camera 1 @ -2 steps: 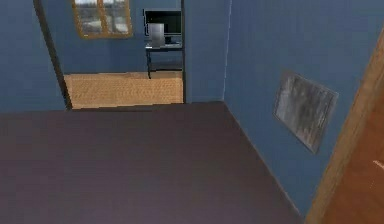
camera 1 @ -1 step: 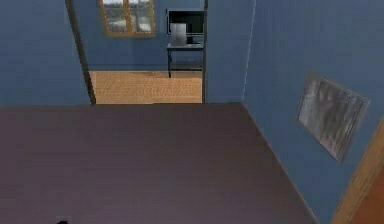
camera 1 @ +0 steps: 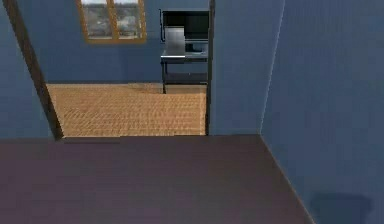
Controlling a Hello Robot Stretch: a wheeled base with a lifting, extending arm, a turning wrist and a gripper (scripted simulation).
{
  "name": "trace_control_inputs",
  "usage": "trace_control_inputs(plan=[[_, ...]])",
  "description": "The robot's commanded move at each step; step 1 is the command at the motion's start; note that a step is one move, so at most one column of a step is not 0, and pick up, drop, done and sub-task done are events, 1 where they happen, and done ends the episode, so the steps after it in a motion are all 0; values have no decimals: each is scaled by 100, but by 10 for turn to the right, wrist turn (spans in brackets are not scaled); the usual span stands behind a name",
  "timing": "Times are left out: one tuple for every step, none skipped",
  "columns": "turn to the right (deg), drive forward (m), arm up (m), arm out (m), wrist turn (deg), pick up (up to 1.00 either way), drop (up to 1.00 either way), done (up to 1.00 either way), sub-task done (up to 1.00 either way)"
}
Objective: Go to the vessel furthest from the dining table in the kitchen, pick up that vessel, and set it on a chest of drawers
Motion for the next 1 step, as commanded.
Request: trace_control_inputs(plan=[[-450, 0, 0, 0, 0, 0, 0, 0, 0]])
